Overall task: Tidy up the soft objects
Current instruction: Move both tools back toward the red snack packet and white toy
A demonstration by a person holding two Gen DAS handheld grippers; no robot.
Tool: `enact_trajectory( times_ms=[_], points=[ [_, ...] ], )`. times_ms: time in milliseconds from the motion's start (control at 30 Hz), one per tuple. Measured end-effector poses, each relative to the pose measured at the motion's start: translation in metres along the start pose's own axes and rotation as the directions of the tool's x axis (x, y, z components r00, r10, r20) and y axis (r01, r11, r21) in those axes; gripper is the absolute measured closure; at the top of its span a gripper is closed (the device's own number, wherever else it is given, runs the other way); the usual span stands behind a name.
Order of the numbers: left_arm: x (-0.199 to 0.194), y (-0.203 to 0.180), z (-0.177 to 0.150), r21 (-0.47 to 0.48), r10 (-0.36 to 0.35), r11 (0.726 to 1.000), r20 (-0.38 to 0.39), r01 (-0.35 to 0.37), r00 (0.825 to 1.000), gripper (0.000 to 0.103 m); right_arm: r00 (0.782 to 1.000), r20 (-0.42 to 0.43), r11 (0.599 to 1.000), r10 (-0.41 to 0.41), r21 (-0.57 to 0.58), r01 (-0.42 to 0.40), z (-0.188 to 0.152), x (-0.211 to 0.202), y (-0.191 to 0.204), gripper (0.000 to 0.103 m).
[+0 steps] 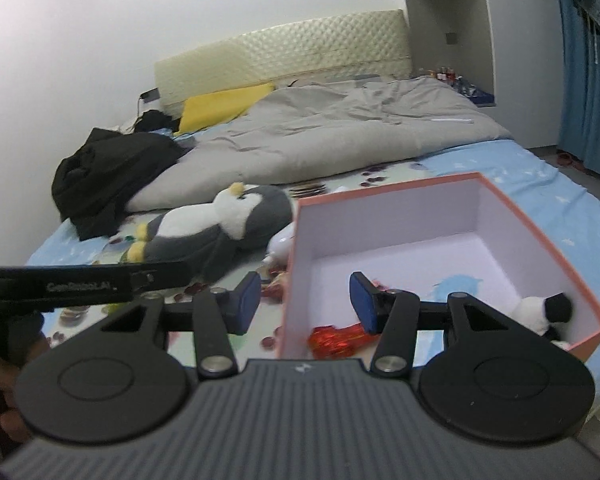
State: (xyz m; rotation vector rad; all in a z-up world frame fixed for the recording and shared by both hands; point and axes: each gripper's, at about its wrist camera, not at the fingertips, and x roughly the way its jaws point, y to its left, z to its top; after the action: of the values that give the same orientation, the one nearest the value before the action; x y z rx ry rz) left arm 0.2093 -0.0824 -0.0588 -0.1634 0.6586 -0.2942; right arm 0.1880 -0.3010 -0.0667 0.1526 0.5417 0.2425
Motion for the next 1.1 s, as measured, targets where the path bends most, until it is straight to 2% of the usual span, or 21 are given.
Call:
enact_trajectory(
  times_ms=[167,567,633,767,900,1000,1100],
  points=[
    [-0.011,0.025,-0.021,-0.013,0.056,0.998,-0.004,-0.056,0.998,0.053,1.000,-0.001,1.000,0.018,-0.014,-0.018,-0.011,0.003,0.021,0.051],
    [-0.031,0.083,-0.066,-0.091,0.124,0.988,0.002,-0.123,0.992,0.053,0.999,-0.036,0.999,0.018,-0.051,-0.020,-0.055,0.015,0.066,0.051],
    [-0.032,0.090,-0.076,-0.104,0.134,0.986,0.011,-0.132,0.991,0.053,0.999,-0.043,0.999,-0.008,-0.042,0.006,-0.066,0.015,0.076,0.051],
    [-0.025,0.098,-0.097,-0.105,0.185,0.977,-0.001,-0.184,0.983,0.053,0.997,-0.082,0.999,-0.003,-0.046,-0.001,-0.088,0.020,0.091,0.051],
    [-0.009,0.110,-0.114,-0.136,0.192,0.971,-0.032,-0.195,0.981,0.053,0.995,-0.096,0.996,-0.004,-0.091,-0.005,-0.100,0.029,0.096,0.051],
    [0.002,0.116,-0.118,-0.113,0.231,0.966,-0.039,-0.233,0.972,0.051,0.995,-0.104,0.995,-0.009,-0.097,-0.001,-0.104,0.044,0.096,0.051],
    [0.014,0.124,-0.113,-0.087,0.236,0.967,-0.034,-0.238,0.971,0.051,0.995,-0.089,0.993,-0.036,-0.111,0.026,-0.102,0.063,0.096,0.051]
  ],
)
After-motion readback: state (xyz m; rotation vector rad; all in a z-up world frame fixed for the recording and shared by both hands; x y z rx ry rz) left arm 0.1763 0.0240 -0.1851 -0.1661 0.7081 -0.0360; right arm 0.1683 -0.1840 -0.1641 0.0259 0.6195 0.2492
